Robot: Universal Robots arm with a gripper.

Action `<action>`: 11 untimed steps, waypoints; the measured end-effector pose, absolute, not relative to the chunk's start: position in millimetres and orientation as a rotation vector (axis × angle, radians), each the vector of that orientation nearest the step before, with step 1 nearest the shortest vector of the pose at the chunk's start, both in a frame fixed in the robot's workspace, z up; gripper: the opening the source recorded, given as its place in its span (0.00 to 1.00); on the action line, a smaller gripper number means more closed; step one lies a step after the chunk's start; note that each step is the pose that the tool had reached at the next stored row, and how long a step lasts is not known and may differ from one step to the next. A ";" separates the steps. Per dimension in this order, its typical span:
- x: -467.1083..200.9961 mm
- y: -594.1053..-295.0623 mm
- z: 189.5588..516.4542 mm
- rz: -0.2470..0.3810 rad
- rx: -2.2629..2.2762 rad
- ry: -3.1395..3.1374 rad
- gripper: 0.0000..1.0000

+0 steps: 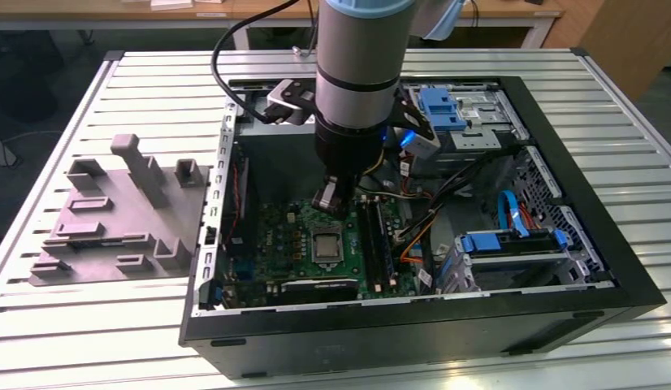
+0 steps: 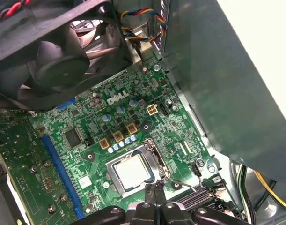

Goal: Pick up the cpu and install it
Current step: 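Install the first cpu locking lever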

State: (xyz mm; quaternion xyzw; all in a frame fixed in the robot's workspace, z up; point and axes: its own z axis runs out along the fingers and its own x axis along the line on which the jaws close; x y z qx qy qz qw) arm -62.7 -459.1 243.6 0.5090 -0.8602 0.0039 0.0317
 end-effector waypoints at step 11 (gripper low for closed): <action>-50.4 -452.8 243.0 0.012 1.568 -2.649 0.11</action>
